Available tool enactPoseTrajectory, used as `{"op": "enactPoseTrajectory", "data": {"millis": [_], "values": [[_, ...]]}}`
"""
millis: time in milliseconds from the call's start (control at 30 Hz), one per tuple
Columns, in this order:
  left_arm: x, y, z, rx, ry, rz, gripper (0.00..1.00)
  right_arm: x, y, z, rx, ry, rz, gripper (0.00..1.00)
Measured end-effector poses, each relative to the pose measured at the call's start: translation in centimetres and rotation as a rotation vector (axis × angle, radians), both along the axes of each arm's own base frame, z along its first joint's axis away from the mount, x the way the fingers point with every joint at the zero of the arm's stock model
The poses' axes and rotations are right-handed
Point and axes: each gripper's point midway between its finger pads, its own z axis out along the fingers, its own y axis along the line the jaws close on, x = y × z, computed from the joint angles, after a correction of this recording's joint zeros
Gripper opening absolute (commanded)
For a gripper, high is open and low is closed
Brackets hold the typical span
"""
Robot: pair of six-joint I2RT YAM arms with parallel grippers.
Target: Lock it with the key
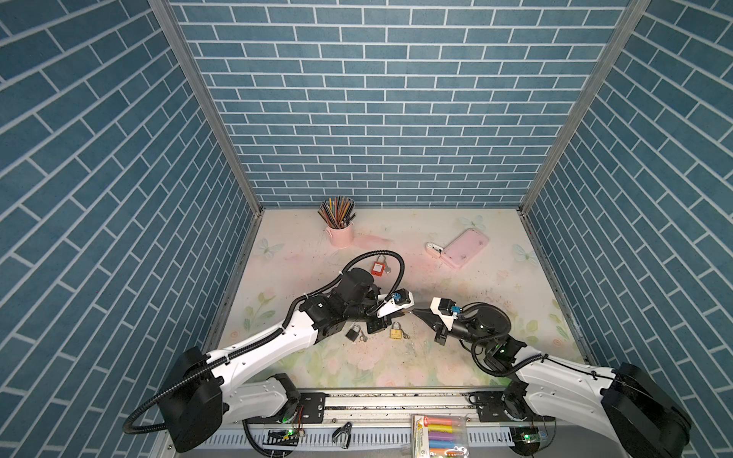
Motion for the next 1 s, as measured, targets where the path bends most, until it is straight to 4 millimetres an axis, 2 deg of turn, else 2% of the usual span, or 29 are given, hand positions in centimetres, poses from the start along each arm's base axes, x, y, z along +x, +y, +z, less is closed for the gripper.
{"op": "enactPoseTrajectory", "data": {"millis": [100,167,233,367,500,567,667,733,867,1000], "values": [[-0.6,-1.1,3.2,-0.101,-0.065,-0.051,0.00,-1.0,-0.7,-3.4,-0.091,0.097,0.009,0.00],[-0.6,-1.3,4.2,-0.135,-0.090,-0.062,0.00,-1.1,-0.8,-3.9,-0.106,0.117,0.003,0.00],[-0.4,-1.4,4.2,-0.136,-0.098,-0.058,0.00,-0.9,-1.0,-3.6,-0.100,0.115,-0.012,0.00],[0.7,-1.3,3.1,-0.098,-0.121,-0.010,0.00,-0.2,-1.5,-2.0,-0.059,0.091,-0.075,0.00],[2.1,-0.4,1.0,-0.041,-0.208,0.074,0.00,0.5,-2.7,1.3,0.038,0.045,-0.162,0.01],[2.3,0.3,-0.4,-0.008,-0.276,0.106,0.00,0.9,-3.4,2.8,0.089,0.047,-0.217,0.14],[2.6,1.1,-2.0,0.039,-0.389,0.123,0.00,2.0,-4.8,3.5,0.137,0.149,-0.337,0.26],[3.0,1.2,-2.0,0.057,-0.454,0.128,0.00,3.0,-5.3,4.1,0.152,0.252,-0.417,0.30],[3.8,1.0,-0.3,0.049,-0.599,0.129,0.00,5.2,-5.8,6.4,0.188,0.461,-0.511,0.43],[4.1,0.5,0.4,0.075,-0.741,0.104,0.00,7.5,-6.0,7.1,0.216,0.711,-0.508,0.45]]}}
